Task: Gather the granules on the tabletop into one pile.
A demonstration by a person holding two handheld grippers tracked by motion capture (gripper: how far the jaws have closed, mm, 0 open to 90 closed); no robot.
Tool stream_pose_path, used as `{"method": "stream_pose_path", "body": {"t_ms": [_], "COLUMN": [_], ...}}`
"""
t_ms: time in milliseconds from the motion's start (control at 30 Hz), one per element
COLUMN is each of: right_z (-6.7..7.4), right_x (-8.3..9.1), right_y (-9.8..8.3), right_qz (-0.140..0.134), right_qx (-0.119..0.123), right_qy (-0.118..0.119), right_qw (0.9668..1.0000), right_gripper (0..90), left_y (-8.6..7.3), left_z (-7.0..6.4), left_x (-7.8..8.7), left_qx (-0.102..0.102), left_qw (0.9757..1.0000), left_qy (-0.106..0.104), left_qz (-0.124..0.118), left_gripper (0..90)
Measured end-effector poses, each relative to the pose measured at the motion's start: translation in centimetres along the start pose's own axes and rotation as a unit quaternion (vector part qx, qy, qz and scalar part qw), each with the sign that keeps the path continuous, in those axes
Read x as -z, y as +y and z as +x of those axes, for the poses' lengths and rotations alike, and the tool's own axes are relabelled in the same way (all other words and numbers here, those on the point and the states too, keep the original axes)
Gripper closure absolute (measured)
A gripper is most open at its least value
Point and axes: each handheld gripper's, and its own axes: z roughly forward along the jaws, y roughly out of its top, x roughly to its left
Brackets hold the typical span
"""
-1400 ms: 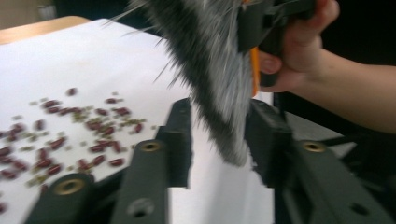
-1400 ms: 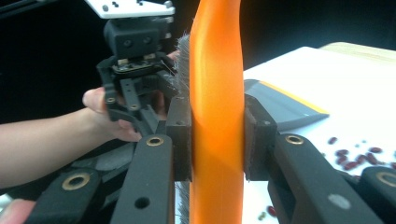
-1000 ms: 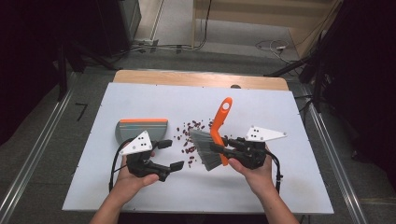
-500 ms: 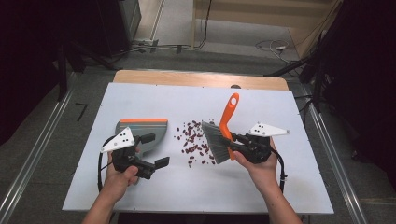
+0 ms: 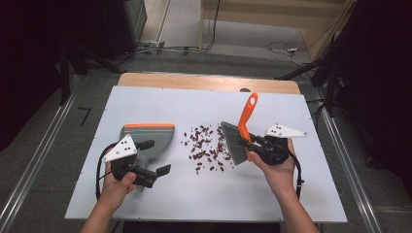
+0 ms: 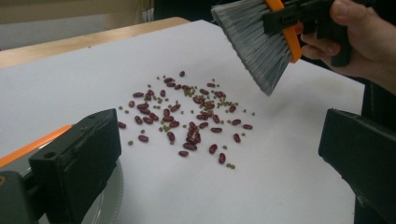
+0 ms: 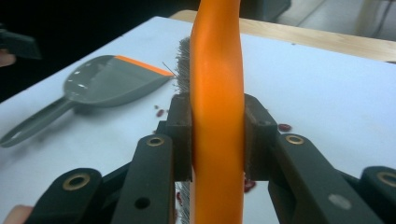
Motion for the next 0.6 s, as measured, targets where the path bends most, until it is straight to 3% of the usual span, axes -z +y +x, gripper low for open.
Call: {"method": "stream_pose_path", "body": {"t_ms": [133,167,400,467,600], "right_z": [-0.4,-0.9,-2.9,-3.9,-4.8], "right_x": [-0.2,-0.3,-0.3,-0.6,-1.3], "right_y": [0.2,0.3,0.9,1.1,1.6], "right_qz": [0.010,0.021,0.046,0.063,0.094], "right_qx": [0.001,-0.002,-0.012,-0.014,0.000], "right_qy": [-0.024,-0.039,-0.067,-0.079,-0.099], "right_qw": [0.9997,0.9990,0.9966,0.9948,0.9907], "right_gripper": [67.9,67.9,67.9,67.9,67.9], "left_y": [-0.4,-0.5,-0.7,-0.7,-0.9], "left_z": [0.5,0.6,0.6,0.6,0.7], "left_x": [0.5,0.6,1.3,1.3,1.4], "left_qx": [0.007,0.008,-0.009,-0.012,-0.009], "left_qw": [1.0000,0.9999,0.9996,0.9995,0.9994], "left_qy": [-0.001,0.000,0.025,0.027,0.031], "left_qz": [-0.005,-0.009,-0.010,-0.011,-0.008], "left_gripper": [0.0,0.0,0.0,0.0,0.0]}}
